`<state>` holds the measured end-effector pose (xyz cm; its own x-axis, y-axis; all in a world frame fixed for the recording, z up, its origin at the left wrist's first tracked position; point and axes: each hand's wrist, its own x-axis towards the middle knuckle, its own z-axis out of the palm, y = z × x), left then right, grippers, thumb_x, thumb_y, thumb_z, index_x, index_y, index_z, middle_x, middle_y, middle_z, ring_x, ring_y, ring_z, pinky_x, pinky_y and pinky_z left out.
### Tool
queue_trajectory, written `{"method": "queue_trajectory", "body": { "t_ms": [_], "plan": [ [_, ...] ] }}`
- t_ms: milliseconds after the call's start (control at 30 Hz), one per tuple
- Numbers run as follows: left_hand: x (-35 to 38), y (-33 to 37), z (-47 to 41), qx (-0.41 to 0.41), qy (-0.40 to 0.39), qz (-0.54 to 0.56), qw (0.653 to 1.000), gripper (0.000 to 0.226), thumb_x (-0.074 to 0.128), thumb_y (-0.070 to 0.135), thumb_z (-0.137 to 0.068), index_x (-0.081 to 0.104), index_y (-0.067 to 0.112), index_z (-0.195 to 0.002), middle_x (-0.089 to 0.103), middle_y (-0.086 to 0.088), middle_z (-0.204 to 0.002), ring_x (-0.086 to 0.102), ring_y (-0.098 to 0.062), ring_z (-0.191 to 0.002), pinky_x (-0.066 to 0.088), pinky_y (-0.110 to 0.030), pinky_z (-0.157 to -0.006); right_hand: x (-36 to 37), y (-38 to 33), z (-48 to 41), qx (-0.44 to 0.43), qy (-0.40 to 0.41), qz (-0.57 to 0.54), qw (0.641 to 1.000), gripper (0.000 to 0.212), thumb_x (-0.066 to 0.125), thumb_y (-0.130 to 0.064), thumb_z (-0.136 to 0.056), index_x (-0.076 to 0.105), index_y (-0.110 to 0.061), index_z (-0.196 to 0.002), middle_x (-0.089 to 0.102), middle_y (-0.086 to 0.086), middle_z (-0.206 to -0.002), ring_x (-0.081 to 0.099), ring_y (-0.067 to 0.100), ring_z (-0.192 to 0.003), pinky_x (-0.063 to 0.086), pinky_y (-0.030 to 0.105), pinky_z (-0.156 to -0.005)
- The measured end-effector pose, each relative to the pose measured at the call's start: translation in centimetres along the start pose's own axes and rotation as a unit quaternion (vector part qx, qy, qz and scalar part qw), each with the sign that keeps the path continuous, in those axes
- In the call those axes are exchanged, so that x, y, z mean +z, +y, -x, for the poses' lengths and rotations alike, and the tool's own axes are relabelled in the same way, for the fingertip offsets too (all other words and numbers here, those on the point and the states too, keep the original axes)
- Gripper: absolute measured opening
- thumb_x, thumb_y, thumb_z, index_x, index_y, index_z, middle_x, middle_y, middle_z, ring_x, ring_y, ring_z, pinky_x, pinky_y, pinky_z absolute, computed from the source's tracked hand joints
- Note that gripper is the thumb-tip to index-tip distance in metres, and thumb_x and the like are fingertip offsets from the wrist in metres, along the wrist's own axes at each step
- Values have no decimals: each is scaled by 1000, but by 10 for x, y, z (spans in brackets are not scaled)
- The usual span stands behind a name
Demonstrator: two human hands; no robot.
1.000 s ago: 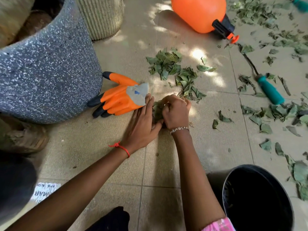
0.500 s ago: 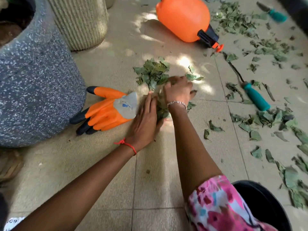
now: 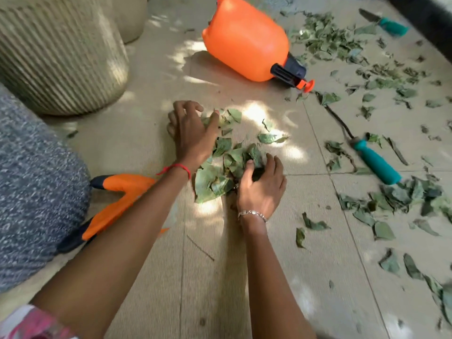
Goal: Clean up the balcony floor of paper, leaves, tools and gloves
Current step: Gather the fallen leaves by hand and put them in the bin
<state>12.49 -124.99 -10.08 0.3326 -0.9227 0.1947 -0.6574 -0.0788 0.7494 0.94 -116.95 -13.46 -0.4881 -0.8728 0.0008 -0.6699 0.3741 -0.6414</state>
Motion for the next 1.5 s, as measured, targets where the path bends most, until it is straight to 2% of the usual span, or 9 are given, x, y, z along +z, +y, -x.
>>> {"method": "queue_trajectory", "body": {
  "t_ms": [333,533,733,833,900,1033,1233,1333,1500],
  "plan": [
    [14,-39,5,71,-152,-61,984,52,41,44,-96,35,20,-142,32,0,-152,26,-17,-142,1,-34,-118,7,-2,-3,-42,-24,52,998,67,17,-52,-85,26,-24,-145,21,-6,-154,12,10,-143,-4,32,-116],
    [9,-39,7,18,-157,25,987,62,41,55,-84,37,30,-141,38,5,-149,29,-24,-139,24,-43,-114,-1,-21,-24,-75,-3,-284,956,38,46,-39,-93,53,-24,-127,39,-7,-145,37,7,-132,34,27,-108],
    [6,-35,8,26,-148,72,986,75,38,59,-78,33,24,-144,32,4,-152,28,-16,-140,20,-44,-116,3,-14,-100,-98,-94,5,991,53,36,-45,-96,35,-17,-141,29,4,-151,23,20,-141,16,40,-116],
    [6,-34,9,36,-148,60,986,77,36,61,-76,33,24,-144,32,5,-152,27,-13,-139,19,-42,-117,-2,-14,-90,-157,-107,-57,980,45,45,-48,-92,58,-20,-124,63,0,-120,60,19,-109,47,29,-91],
    [7,-34,8,38,-147,54,987,77,36,61,-76,33,25,-144,32,6,-152,27,-12,-139,19,-43,-117,-8,-23,-79,-178,-81,-130,972,31,53,-38,-92,66,-20,-113,69,-3,-108,66,16,-93,48,20,-74],
    [9,-38,6,40,-146,51,987,79,33,63,-75,32,25,-144,31,5,-152,26,-12,-140,20,-44,-116,6,-46,-102,-210,-71,-26,975,44,40,-47,-93,55,-25,-128,46,-2,-140,44,16,-126,37,29,-100],
    [11,-40,4,41,-139,55,988,81,33,64,-75,32,23,-145,30,4,-153,25,-14,-141,22,-41,-116,37,-74,-113,-288,-271,84,915,42,28,-34,-100,38,-23,-139,26,-3,-152,18,16,-142,8,33,-115],
    [9,-40,6,36,-136,78,987,80,33,65,-76,32,23,-145,30,4,-153,26,-13,-141,23,-41,-116,29,-69,-94,-245,-309,11,919,39,33,-32,-99,51,-19,-131,39,-2,-146,31,17,-137,20,35,-115],
    [10,-45,7,23,-155,84,984,78,32,69,-75,33,32,-144,34,7,-151,26,-17,-141,14,-38,-118,-4,-48,-76,-138,-118,-116,977,31,55,-38,-88,70,-17,-104,67,-1,-111,61,17,-104,48,31,-89]
  ]
}}
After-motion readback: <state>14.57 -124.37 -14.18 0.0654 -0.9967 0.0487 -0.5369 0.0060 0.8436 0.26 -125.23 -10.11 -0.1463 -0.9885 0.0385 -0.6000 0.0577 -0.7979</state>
